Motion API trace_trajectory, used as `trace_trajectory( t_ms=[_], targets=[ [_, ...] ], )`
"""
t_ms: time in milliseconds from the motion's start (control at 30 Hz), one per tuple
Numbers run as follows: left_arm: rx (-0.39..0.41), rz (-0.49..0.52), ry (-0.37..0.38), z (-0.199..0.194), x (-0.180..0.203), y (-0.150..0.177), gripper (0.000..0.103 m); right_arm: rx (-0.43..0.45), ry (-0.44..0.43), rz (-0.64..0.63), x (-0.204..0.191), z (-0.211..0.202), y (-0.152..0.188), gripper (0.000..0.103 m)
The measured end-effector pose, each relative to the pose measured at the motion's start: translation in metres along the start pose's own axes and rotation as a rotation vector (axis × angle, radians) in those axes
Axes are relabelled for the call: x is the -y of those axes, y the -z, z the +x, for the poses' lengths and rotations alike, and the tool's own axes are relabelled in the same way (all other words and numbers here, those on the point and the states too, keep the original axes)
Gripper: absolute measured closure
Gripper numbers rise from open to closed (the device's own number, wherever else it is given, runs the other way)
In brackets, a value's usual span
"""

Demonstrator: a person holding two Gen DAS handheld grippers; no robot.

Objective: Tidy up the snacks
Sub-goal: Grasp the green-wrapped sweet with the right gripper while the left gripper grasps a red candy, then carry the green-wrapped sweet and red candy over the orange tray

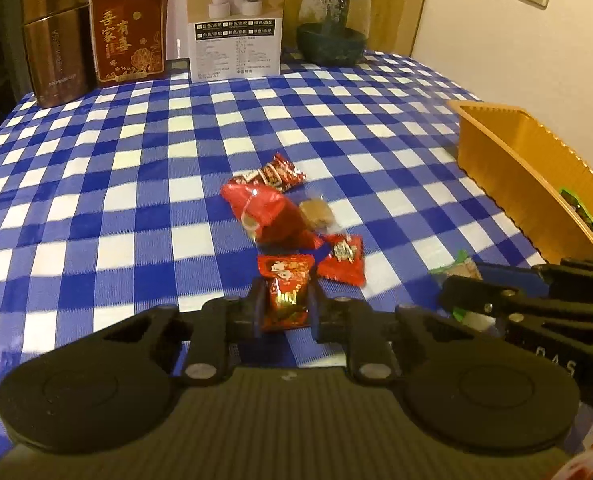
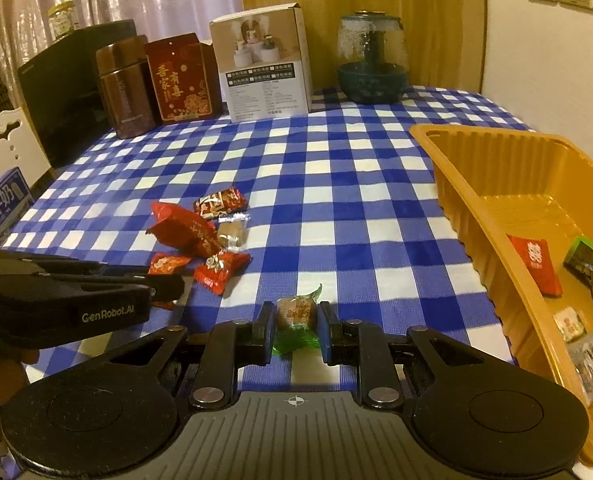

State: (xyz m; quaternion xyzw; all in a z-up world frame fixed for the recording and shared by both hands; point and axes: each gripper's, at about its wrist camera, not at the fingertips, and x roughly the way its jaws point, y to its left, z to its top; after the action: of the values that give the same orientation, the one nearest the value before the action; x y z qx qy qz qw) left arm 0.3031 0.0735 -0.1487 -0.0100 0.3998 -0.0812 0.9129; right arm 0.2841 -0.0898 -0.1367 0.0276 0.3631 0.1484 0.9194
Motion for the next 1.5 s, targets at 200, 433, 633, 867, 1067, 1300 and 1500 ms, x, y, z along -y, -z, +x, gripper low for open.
trace_trajectory(
  t_ms=[200,433,633,867,1067,1300,1500],
  targets=[
    [-0.027,-0.019,-0.007,-0.019,0.011,0.015,0.085,-0.007,-0.013,0.0,0.002,-0.018,0.007,0.08],
    [-0.011,-0.002,-0.018,-0.051,0.032,0.025,0.085,-0.005,-0.021,-0.005,0.006,-0.047,0.013,0.08],
    [0.0,-0.057,-0.021,-0.08,0.044,0.032,0.085,0.001,-0.015,0.001,0.012,-0.076,0.017,0.08],
    [0.002,-0.107,-0.024,-0.114,0.06,0.036,0.085,0.006,-0.014,0.009,0.017,-0.111,0.027,0.08],
    [0.009,-0.133,-0.025,-0.139,0.073,0.04,0.085,0.016,-0.015,0.022,0.022,-0.14,0.032,0.08],
    [0.022,-0.134,-0.018,-0.16,0.086,0.039,0.085,0.031,-0.014,0.031,0.028,-0.165,0.036,0.08],
    [0.031,-0.123,-0.008,-0.173,0.098,0.04,0.085,0.041,-0.005,0.046,0.034,-0.179,0.039,0.08]
  ],
)
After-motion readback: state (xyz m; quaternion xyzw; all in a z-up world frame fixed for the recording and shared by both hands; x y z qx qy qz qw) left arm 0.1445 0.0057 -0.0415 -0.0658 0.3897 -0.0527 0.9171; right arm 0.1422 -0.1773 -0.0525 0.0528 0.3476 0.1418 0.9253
